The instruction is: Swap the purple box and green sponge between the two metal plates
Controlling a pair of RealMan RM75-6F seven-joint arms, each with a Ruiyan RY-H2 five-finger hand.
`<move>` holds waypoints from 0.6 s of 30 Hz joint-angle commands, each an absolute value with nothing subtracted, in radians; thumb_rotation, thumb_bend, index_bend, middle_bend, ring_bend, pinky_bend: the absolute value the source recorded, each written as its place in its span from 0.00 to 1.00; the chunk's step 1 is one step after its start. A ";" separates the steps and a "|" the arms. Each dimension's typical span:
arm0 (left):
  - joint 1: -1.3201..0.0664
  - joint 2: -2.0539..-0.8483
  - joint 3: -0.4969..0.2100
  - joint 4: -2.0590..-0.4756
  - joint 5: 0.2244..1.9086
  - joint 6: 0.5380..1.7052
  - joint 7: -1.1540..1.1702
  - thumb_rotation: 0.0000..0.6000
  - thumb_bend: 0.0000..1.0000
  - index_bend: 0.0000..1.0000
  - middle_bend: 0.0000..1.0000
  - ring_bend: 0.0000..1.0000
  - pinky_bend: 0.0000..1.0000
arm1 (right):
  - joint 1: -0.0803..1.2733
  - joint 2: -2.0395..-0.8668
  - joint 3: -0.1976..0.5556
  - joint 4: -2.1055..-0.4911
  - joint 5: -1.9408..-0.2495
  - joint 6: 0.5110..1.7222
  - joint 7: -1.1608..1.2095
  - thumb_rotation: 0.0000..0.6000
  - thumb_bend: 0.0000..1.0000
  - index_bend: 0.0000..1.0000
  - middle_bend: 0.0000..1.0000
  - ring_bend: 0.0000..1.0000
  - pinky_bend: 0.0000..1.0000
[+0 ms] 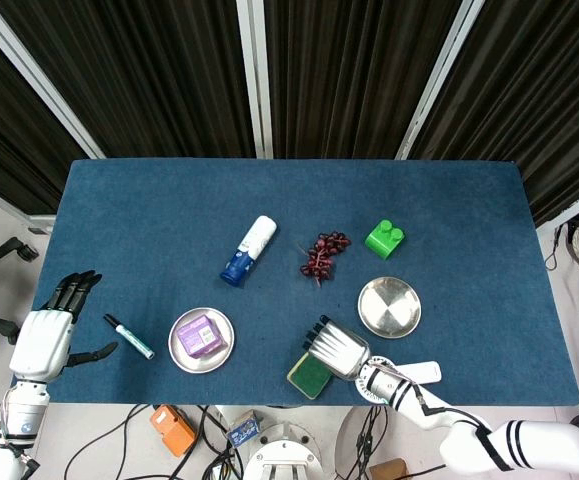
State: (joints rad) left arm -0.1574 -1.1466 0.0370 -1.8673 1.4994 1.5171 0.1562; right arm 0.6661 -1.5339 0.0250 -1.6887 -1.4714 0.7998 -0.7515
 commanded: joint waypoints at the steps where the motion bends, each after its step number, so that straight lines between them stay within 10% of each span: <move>1: -0.155 -1.145 0.033 -1.867 1.498 1.515 0.154 0.96 0.02 0.10 0.08 0.09 0.39 | 0.669 -1.534 0.020 -1.674 -1.492 0.824 -0.720 1.00 0.44 0.81 0.67 0.65 0.68; 18: -0.153 -1.128 -0.003 -1.849 1.482 1.479 0.107 0.96 0.02 0.10 0.08 0.09 0.39 | 0.558 -1.307 0.068 -1.565 -1.478 1.069 -0.417 1.00 0.45 0.82 0.68 0.66 0.69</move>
State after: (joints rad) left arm -0.1508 -1.1275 -0.0011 -1.8527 1.4841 1.4832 0.1105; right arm 0.5855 -1.3373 0.0669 -1.6231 -1.5062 1.0518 -0.4614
